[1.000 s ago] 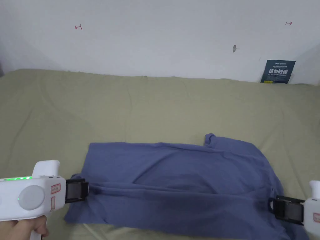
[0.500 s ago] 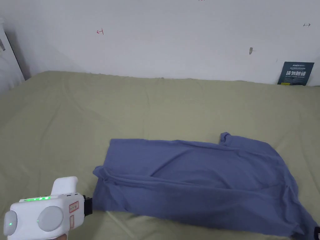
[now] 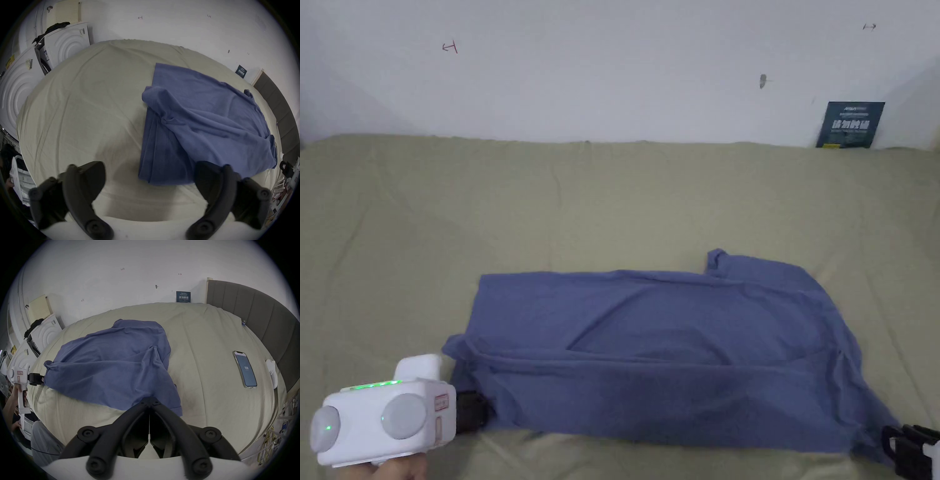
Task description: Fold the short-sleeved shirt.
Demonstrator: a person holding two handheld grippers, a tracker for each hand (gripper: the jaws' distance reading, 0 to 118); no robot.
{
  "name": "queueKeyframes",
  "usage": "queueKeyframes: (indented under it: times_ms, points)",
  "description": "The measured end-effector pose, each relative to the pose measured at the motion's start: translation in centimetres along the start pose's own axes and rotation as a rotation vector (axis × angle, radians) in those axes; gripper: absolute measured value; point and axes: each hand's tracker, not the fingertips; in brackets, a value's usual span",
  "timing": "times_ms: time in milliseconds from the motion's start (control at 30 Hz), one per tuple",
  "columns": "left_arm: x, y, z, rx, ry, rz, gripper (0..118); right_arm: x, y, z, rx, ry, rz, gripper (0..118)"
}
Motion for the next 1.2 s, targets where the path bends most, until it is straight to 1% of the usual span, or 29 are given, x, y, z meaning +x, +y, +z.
queueKeyframes:
  times_ms: [33,67,100,200,233,267,300,333,367,400,467,567,600,633,667,700,733,833,967,1000,1100,1133,1200]
  points:
    - [0.2,-0.2,0.2,0.011,0.026,-0.027,53,0.0,0.0,-0.1,-0.003,-0.003,-0.001,2]
    - [0.2,-0.3,0.5,0.016,0.010,-0.051,23,0.4,-0.1,-0.4,-0.005,-0.005,-0.002,2]
    - [0.2,-0.4,0.8,0.033,-0.002,-0.043,2,0.6,-0.1,-0.5,-0.009,-0.005,-0.006,2]
    - [-0.4,-0.2,1.1,0.028,-0.006,-0.046,2,0.8,0.3,-0.7,-0.017,0.007,-0.031,3]
    - [-0.4,-0.3,1.2,0.037,-0.003,-0.047,2,0.8,0.5,-0.7,-0.016,0.007,-0.030,16]
    - [-0.2,-0.2,1.3,0.039,-0.003,-0.052,2,0.8,0.7,-0.7,-0.012,0.013,-0.031,50]
    - [-0.1,-0.3,1.4,0.038,-0.002,-0.054,2,0.8,1.1,-0.7,-0.015,0.009,-0.030,94]
    - [-0.1,-0.4,1.5,0.038,-0.004,-0.056,2,1.4,1.4,-1.2,-0.037,0.021,-0.035,118]
    - [0.0,-0.5,1.6,0.040,-0.003,-0.060,2,1.8,1.6,-1.8,-0.062,0.027,-0.047,118]
    - [0.2,-0.2,1.6,0.039,0.001,-0.066,2,1.9,2.0,-1.8,-0.037,0.012,-0.070,118]
    - [0.2,-0.2,1.8,0.040,-0.005,-0.066,2,2.6,2.1,-3.2,-0.058,0.017,-0.052,118]
    - [0.4,0.1,1.8,0.037,0.002,-0.071,2,4.1,1.9,-6.3,-0.138,0.021,-0.068,118]
    - [0.4,0.1,1.7,0.034,0.005,-0.072,2,3.1,2.9,-5.2,-0.167,0.025,-0.068,118]
    - [0.4,0.0,1.6,0.028,0.007,-0.073,2,3.0,3.1,-5.3,-0.185,0.023,-0.068,106]
    - [0.3,0.2,1.4,0.026,0.008,-0.068,2,3.0,3.2,-5.5,-0.176,0.017,-0.061,78]
    - [0.3,0.3,1.3,0.022,0.009,-0.068,2,3.0,3.1,-5.6,-0.184,0.017,-0.047,44]
    - [0.3,0.2,1.2,0.015,0.007,-0.067,2,3.4,2.5,-6.3,-0.176,-0.027,-0.101,16]
    - [0.3,0.3,1.1,0.008,0.009,-0.068,2,3.5,2.1,-5.9,-0.155,-0.012,-0.089,10]
    - [0.0,0.4,1.6,0.003,0.016,-0.064,2,3.4,1.7,-4.9,-0.140,-0.019,-0.081,9]
    - [-0.1,0.3,1.8,0.005,0.015,-0.062,2,3.0,2.1,-3.5,-0.121,-0.036,-0.083,9]
    - [-0.4,0.2,2.7,0.008,0.007,-0.059,2,2.4,1.9,-1.9,-0.117,-0.030,-0.075,9]
    - [-0.4,0.1,2.9,0.008,0.009,-0.062,2,2.8,2.1,-2.1,-0.133,-0.017,-0.074,9]
    - [-0.6,-0.2,3.5,0.011,0.005,-0.063,2,2.7,2.0,-1.4,-0.122,-0.021,-0.068,9]
